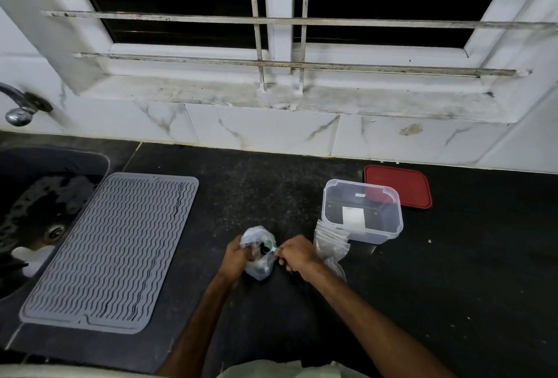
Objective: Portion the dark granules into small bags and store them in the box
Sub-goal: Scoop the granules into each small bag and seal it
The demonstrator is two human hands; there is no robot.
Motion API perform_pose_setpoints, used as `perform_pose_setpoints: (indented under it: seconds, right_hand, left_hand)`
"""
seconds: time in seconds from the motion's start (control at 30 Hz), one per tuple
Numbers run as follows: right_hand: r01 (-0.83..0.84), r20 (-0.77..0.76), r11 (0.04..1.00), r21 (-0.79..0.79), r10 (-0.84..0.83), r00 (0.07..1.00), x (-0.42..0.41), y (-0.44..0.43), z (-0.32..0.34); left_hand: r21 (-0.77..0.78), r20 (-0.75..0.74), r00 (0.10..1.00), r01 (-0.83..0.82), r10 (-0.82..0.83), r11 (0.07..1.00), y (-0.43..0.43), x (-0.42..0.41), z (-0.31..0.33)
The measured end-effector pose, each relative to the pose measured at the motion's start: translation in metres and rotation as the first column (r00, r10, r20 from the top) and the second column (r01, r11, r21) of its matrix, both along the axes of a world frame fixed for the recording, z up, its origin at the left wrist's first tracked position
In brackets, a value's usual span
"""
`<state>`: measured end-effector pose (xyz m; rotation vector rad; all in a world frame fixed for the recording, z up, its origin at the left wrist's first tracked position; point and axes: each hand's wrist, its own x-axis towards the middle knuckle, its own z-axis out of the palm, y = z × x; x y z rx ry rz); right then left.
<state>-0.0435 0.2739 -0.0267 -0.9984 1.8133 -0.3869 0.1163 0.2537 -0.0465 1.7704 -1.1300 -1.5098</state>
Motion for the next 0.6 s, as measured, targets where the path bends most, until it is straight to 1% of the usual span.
perform_pose_setpoints:
  seconds: [0.07, 0.17, 0.23, 0.3, 0.33, 0.43, 0.53, 0.6]
  right_hand:
    - [0.044, 0.072, 0.998, 0.040, -0.047, 0.996, 0.004, 0.000, 0.000]
    - [0.052, 0.093, 0.997, 0.057, -0.058, 0.994, 0.008, 0.003, 0.001]
    - [0.052, 0.089, 0.998, 0.022, -0.053, 0.995, 0.007, 0.004, 0.004]
    - [0.029, 0.049, 0.999, -0.039, -0.027, 0.998, 0.005, 0.003, 0.006]
    - [0.019, 0.032, 0.998, -0.065, -0.017, 0.999, 0.004, 0.003, 0.007]
    - [0.020, 0.025, 0.992, -0.122, -0.017, 1.000, 0.001, 0.001, 0.011]
    - [0.024, 0.070, 0.991, -0.133, -0.014, 0.997, -0.004, 0.001, 0.015]
    - [0.041, 0.116, 0.993, -0.111, -0.028, 0.993, -0.008, 0.002, 0.017]
  left_hand:
    - [0.001, 0.010, 0.996, 0.085, -0.085, 0.996, 0.000, 0.001, 0.005]
    - [0.017, 0.009, 0.993, 0.116, -0.116, 0.993, 0.000, 0.000, 0.010]
    - [0.002, 0.017, 1.000, 0.014, -0.014, 1.000, -0.001, -0.001, 0.009]
    - [0.035, -0.022, 0.992, -0.127, 0.128, 0.991, -0.001, 0.001, 0.007]
    - [0.058, -0.050, 0.986, -0.159, 0.162, 0.986, 0.000, 0.002, 0.008]
    - [0.087, -0.118, 0.981, -0.146, 0.155, 0.986, 0.004, 0.003, 0.012]
    - [0.121, -0.109, 0.981, -0.149, 0.163, 0.981, 0.000, 0.004, 0.014]
    - [0.146, -0.103, 0.985, -0.126, 0.141, 0.981, -0.004, 0.006, 0.012]
